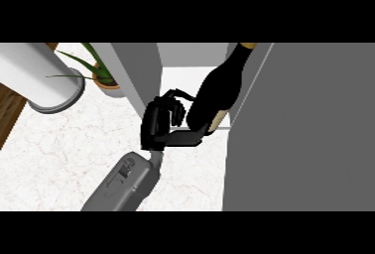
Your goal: Pick up the wine, place it into the cabinet and close the cabinet
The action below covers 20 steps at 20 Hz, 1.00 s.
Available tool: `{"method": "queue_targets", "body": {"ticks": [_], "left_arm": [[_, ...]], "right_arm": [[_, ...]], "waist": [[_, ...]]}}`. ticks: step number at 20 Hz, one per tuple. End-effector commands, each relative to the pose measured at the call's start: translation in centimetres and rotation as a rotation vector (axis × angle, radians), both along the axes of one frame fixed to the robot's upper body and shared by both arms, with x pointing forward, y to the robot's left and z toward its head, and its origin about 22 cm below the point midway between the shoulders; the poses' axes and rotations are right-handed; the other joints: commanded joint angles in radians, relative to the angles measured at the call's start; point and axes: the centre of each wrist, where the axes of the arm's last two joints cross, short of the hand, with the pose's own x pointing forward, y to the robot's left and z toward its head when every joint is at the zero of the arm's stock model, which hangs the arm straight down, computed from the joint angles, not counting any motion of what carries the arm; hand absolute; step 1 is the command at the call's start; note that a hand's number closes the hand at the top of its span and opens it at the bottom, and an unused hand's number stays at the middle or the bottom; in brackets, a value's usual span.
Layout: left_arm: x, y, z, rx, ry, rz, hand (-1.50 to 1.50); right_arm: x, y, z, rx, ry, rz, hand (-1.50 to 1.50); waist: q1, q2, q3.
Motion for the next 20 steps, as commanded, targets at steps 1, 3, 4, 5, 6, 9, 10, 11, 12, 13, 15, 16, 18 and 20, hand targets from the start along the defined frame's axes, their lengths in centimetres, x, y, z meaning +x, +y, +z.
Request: {"method": "queue_targets", "body": {"ticks": [1, 3, 4, 5, 6, 9, 10, 11, 12, 13, 15, 16, 18, 20], "left_arm": [[-1.5, -0.5, -1.9, 0.004, 0.022, 0.012, 1.50], [0.1, -0.3, -1.7, 0.027, 0.038, 0.023, 1.50], [-0.6, 0.6, -3.0, 0.024, 0.046, 0.035, 1.50], [0.7, -0.8, -2.7, 0.023, 0.034, 0.044, 1.50], [0.8, -0.2, -3.4, 0.027, 0.060, 0.048, 1.50], [1.4, 1.2, -3.1, 0.029, 0.075, 0.043, 1.50], [1.6, 1.1, -5.1, 0.009, 0.070, 0.058, 1.50], [1.3, 0.1, -4.5, 0.011, 0.088, 0.021, 1.50], [-0.3, -0.5, -4.6, 0.021, 0.097, 0.036, 1.50], [1.1, 0.7, -5.4, 0.020, 0.072, 0.059, 1.50], [0.0, 2.4, -7.0, -0.011, 0.090, 0.069, 1.50], [0.4, 1.4, -6.5, -0.016, 0.088, 0.073, 1.50], [0.3, 1.7, -7.9, -0.076, 0.085, 0.083, 1.50], [1.9, 2.3, -7.6, -0.120, 0.108, 0.080, 1.50]], "right_arm": [[-0.2, 0.3, -0.4, 0.005, 0.010, -0.002, -1.50], [1.8, -0.7, 1.3, -0.026, -0.020, -0.005, -1.50], [0.9, -0.4, -1.0, -0.009, -0.003, -0.003, -1.50], [0.3, 0.3, -1.7, 0.001, -0.006, 0.013, -1.50], [-0.8, 0.6, -0.4, -0.001, -0.007, 0.012, -1.50], [0.6, 0.4, -1.5, 0.007, -0.003, 0.000, -1.50], [1.6, 0.3, -0.4, -0.003, -0.007, 0.004, -1.50], [1.5, -0.6, -0.8, 0.012, -0.008, 0.021, -1.50], [-0.4, 0.4, -0.1, 0.013, 0.001, 0.003, -1.50], [0.5, 1.5, 0.5, 0.006, 0.008, 0.004, -1.50], [-0.6, -0.1, 0.5, 0.004, 0.000, -0.023, -1.50], [-1.9, -0.4, 0.1, -0.003, 0.012, 0.012, -1.50], [1.5, -0.9, -0.7, 0.010, 0.006, 0.000, -1.50], [-0.4, -0.1, 0.2, 0.011, -0.004, 0.018, -1.50]], "waist": [[0.003, -0.001, 0.000], [0.004, 0.001, 0.000], [0.004, 0.000, 0.000], [-0.005, 0.001, 0.000], [-0.005, 0.001, 0.000], [0.006, -0.001, 0.000], [-0.002, 0.002, 0.000], [-0.002, 0.001, 0.000], [0.000, -0.001, 0.000], [0.000, 0.001, 0.000], [0.004, -0.001, 0.000], [-0.003, 0.000, 0.000], [-0.008, 0.004, 0.000], [-0.013, 0.004, -0.001]]}}
